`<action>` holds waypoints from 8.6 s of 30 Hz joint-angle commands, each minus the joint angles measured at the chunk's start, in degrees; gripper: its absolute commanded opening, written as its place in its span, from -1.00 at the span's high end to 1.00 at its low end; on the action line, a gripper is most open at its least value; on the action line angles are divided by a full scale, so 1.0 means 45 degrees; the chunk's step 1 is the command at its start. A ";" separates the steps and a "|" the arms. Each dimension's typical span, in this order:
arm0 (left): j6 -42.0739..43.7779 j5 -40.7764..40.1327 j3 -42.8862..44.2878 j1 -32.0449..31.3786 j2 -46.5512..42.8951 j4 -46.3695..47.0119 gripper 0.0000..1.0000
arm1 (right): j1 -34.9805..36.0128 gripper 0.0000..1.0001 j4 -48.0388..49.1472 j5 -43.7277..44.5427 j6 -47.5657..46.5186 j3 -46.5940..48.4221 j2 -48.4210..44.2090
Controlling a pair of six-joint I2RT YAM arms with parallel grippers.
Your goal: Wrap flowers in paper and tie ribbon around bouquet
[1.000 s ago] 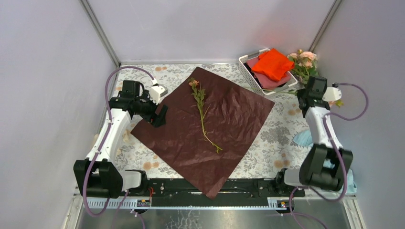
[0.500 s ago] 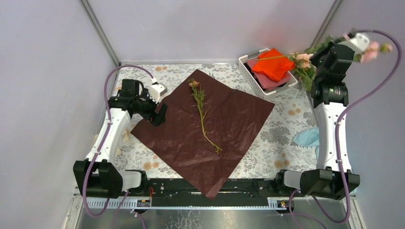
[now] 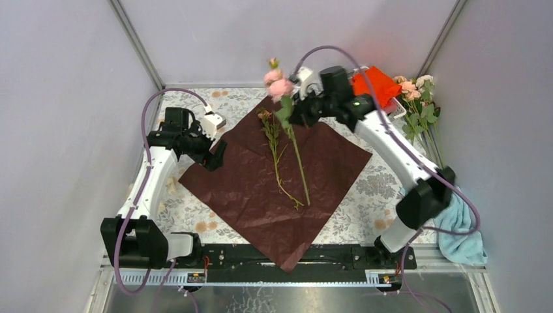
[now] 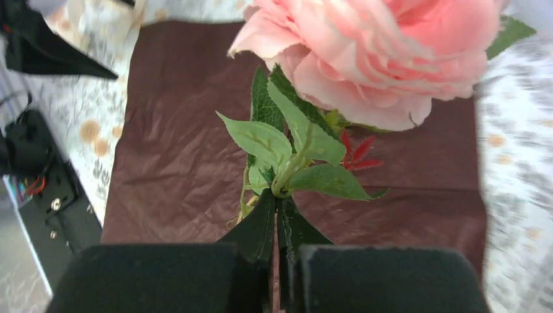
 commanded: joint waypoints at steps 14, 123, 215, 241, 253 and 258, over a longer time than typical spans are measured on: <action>-0.0179 -0.0479 -0.0394 0.0097 0.0155 0.0583 -0.97 | 0.1796 0.45 -0.1241 0.0983 0.0824 0.4390 0.7881; -0.0876 0.1660 0.0900 0.1847 0.1883 -0.0514 -0.98 | 0.3344 0.80 0.3851 0.6452 1.0679 -0.0813 0.5721; -0.0980 0.1226 0.1055 0.1936 0.2241 -0.0452 -0.97 | 0.0043 1.00 0.4690 0.3042 0.7785 -0.0728 0.1530; -0.0858 0.1353 0.0937 0.1940 0.2423 -0.0454 -0.97 | -0.0187 -0.71 -0.2191 0.3099 -0.0576 0.4915 0.5820; -0.0869 0.1127 0.1000 0.1945 0.2931 -0.0463 -0.97 | -0.2317 -0.78 -0.3446 0.8825 -0.7324 0.4414 0.7042; -0.0886 0.1021 0.0978 0.1934 0.3024 -0.0453 -0.97 | -0.2413 -0.74 -0.3974 0.8530 -0.7790 0.6385 0.9005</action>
